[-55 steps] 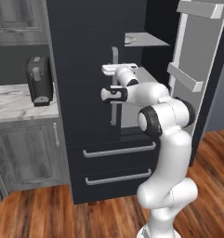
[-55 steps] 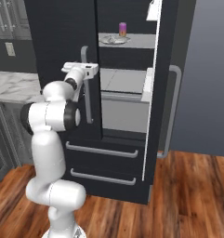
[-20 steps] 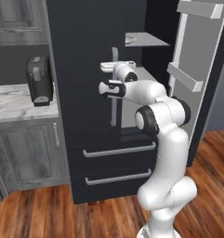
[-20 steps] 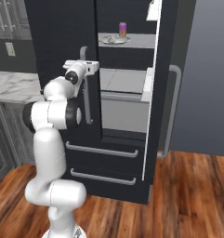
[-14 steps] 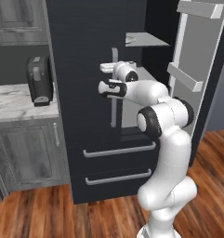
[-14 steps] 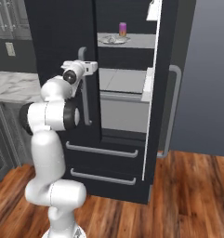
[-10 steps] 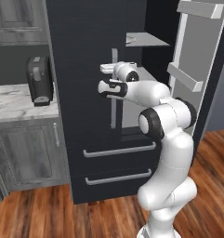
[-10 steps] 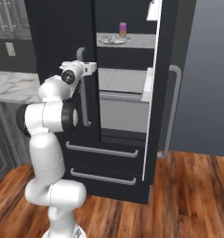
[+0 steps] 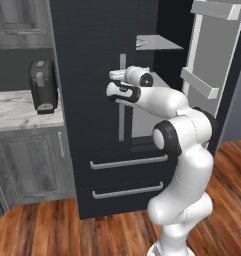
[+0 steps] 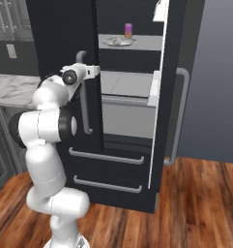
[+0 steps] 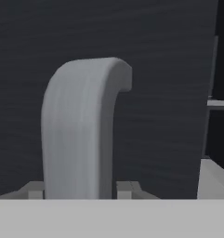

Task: Retrieve the fish from the fridge and place it on the saucepan with marinade on the stove.

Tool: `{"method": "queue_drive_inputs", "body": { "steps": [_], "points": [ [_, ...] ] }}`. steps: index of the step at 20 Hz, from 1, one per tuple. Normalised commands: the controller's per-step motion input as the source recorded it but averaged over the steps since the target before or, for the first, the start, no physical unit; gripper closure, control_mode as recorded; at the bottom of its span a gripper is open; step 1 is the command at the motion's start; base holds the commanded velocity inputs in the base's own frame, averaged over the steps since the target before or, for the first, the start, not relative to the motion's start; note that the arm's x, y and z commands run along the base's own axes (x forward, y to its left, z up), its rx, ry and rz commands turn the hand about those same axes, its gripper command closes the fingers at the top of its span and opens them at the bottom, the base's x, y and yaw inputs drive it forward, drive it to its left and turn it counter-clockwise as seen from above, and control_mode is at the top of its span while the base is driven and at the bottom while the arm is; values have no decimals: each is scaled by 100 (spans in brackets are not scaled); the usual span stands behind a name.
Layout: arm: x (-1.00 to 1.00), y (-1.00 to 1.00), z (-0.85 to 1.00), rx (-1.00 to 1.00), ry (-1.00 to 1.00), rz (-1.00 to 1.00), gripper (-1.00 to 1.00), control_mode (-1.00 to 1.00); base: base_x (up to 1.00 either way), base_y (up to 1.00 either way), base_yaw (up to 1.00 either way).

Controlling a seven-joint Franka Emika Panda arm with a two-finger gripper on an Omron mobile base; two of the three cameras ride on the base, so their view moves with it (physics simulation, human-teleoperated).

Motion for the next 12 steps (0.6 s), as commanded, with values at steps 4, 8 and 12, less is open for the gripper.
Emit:
{"method": "queue_drive_inputs", "body": {
  "steps": [4, 8, 12],
  "points": [
    [-41, 42, 39, -2, 17, -12, 100, -100, 0, 0, 0],
    [-42, 50, 37, -3, 17, -14, 100, -100, 0, 0, 0],
    [-41, 52, 37, -4, 18, -14, 100, -100, 0, 0, 0]
  ]
}}
